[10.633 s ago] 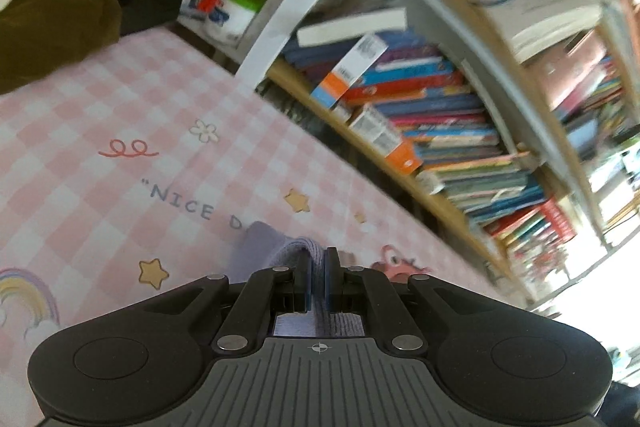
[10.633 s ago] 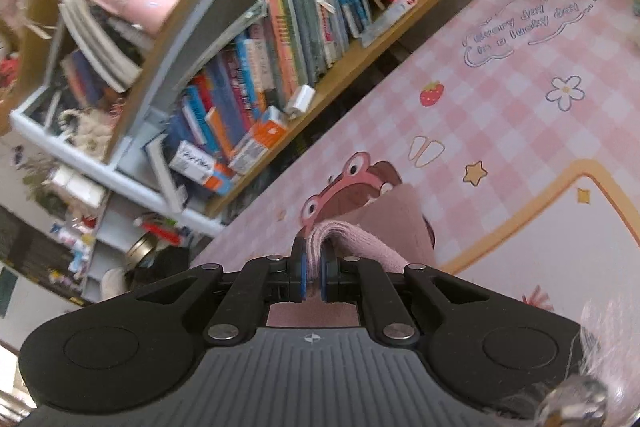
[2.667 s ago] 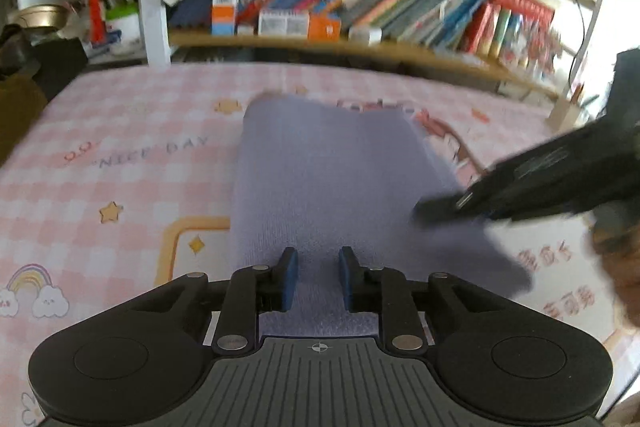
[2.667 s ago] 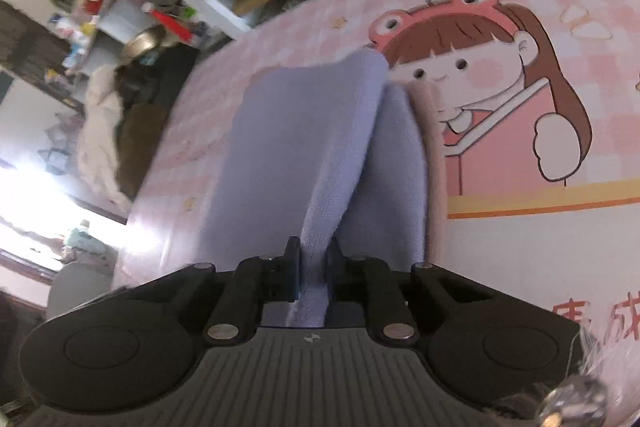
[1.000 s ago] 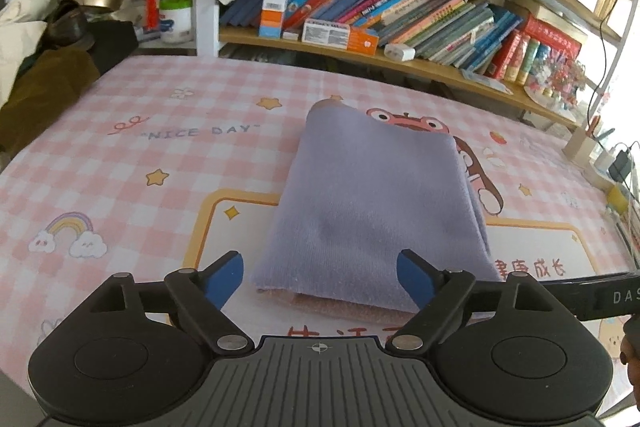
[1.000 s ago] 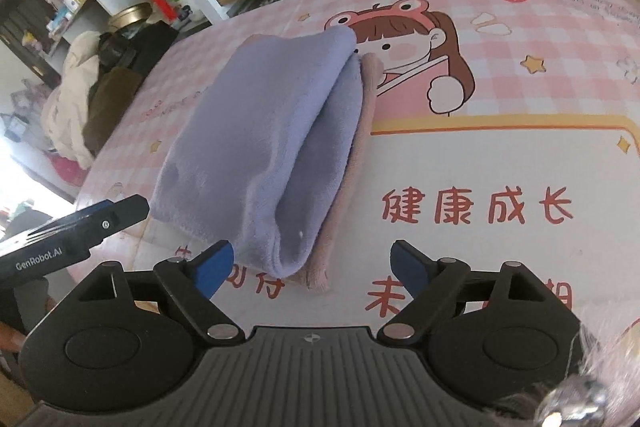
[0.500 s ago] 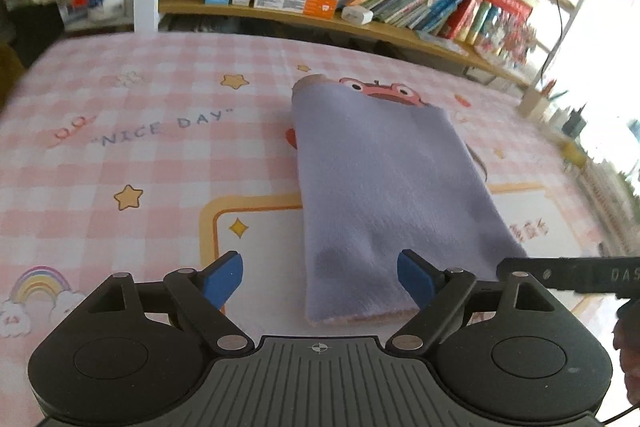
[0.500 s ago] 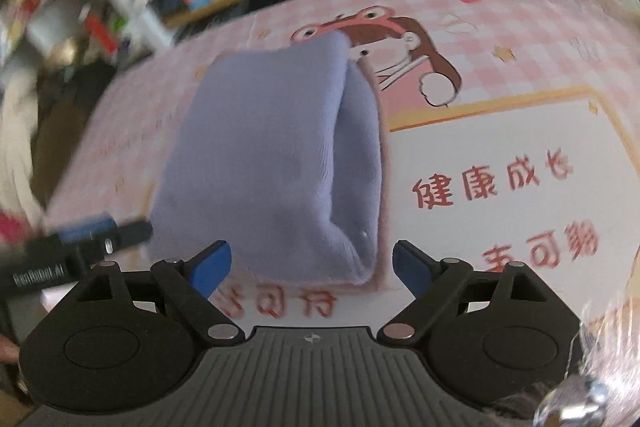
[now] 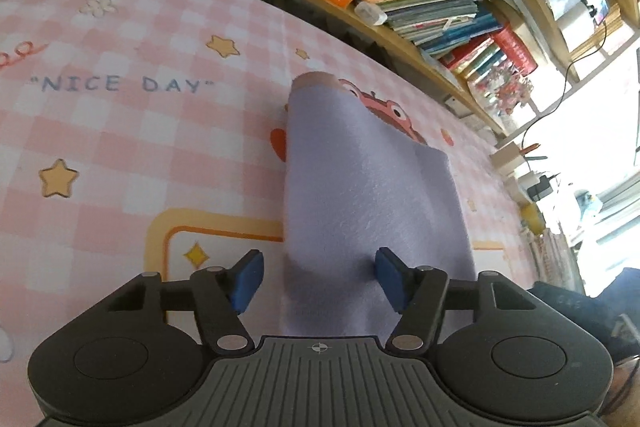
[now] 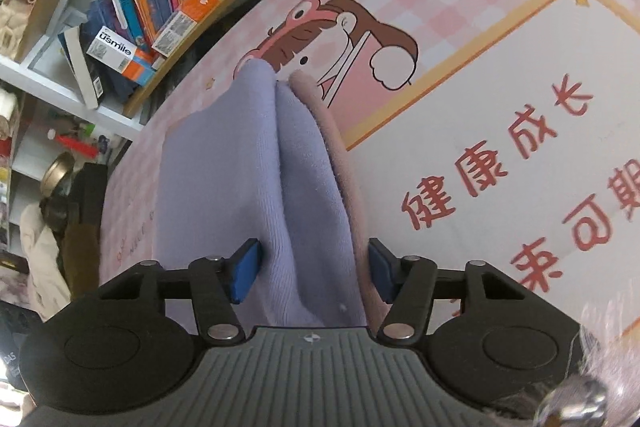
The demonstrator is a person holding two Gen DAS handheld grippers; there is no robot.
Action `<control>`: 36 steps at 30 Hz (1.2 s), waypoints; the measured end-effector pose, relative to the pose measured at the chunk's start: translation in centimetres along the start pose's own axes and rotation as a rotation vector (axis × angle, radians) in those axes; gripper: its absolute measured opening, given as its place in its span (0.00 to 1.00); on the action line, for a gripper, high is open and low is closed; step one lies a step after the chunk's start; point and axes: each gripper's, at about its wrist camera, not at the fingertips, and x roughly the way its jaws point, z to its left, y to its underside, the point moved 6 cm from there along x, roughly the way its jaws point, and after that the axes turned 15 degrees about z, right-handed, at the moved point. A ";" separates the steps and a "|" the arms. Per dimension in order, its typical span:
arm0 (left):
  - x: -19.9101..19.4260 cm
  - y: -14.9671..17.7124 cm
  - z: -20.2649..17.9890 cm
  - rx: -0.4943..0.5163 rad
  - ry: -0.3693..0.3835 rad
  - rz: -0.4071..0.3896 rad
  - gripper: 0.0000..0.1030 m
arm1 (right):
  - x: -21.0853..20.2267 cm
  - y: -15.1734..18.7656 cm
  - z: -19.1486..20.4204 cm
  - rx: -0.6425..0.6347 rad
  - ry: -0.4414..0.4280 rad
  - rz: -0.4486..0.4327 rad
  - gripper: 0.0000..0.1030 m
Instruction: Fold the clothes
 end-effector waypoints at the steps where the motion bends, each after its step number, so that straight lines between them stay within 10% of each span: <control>1: 0.3 -0.1 0.0 -0.007 0.006 0.006 0.58 | 0.3 -0.1 -0.1 0.005 -0.012 0.001 0.54; 7: 1.1 -0.3 -0.1 -0.042 0.019 0.014 0.50 | 0.9 -0.6 0.8 -0.042 -0.011 0.000 0.38; 14: 0.8 -0.1 -1.4 0.008 -0.075 -0.013 0.42 | -1.4 1.7 8.0 -0.494 0.081 -0.143 0.22; 23: 0.4 -0.2 -1.5 0.030 -0.076 0.007 0.46 | -0.7 -0.2 2.3 -0.191 0.063 -0.043 0.56; 28: 1.2 -0.5 -1.0 -0.011 -0.047 0.024 0.50 | 0.9 -0.6 0.4 -0.048 -0.052 0.027 0.57; 31: 1.6 -0.5 -0.7 -0.055 -0.024 0.026 0.49 | 1.5 -1.0 0.8 -0.057 -0.070 0.031 0.38; 36: 1.1 0.1 -2.2 -0.002 -0.101 -0.009 0.43 | 0.7 0.4 5.0 -0.409 0.090 -0.081 0.28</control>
